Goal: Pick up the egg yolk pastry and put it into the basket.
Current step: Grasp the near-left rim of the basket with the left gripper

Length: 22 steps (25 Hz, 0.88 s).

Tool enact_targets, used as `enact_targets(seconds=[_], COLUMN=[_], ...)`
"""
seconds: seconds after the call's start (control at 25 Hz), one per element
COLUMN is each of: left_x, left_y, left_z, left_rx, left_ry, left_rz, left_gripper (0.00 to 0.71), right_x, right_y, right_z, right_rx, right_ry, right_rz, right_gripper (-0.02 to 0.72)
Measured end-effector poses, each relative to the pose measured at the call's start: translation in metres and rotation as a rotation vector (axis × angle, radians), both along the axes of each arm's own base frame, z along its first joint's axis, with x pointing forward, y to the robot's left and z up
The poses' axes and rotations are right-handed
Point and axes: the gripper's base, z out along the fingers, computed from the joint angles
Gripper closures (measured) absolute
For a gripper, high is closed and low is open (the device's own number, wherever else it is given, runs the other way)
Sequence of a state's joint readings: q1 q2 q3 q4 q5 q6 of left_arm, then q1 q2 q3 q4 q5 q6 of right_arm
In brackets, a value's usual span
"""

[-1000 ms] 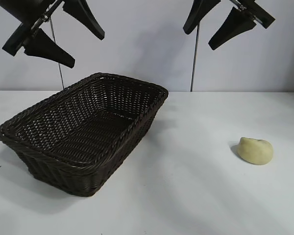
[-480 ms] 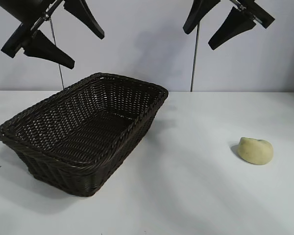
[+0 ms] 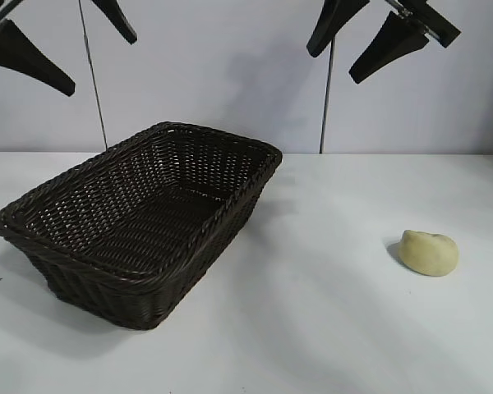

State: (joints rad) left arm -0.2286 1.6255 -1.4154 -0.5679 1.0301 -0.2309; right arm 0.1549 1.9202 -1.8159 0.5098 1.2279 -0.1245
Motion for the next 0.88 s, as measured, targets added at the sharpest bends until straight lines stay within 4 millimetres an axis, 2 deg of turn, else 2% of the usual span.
enact_targets(seconds=[0.2, 0.32, 0.56, 0.88], left_x=[-0.014, -0.024, -0.05, -0.072], left_y=[0.009, 0.015, 0.026, 0.034], left_z=[0.014, 0.013, -0.008, -0.054], left_rx=[0.051, 0.073, 0.094, 0.098], left_ry=[-0.002, 0.02, 0.098, 0.201], left_rz=[0.061, 0.098, 0.226, 0.376], left_gripper=[0.193, 0.193, 0.193, 0.193], right_x=[0.0, 0.0, 0.0, 0.0], right_y=[0.0, 0.0, 0.0, 0.0], right_z=[0.0, 0.0, 0.0, 0.0], right_rx=[0.0, 0.0, 0.0, 0.0], right_ry=[0.0, 0.0, 0.0, 0.0], right_rz=[0.0, 0.0, 0.0, 0.0], right_gripper=[0.26, 0.26, 0.26, 0.26])
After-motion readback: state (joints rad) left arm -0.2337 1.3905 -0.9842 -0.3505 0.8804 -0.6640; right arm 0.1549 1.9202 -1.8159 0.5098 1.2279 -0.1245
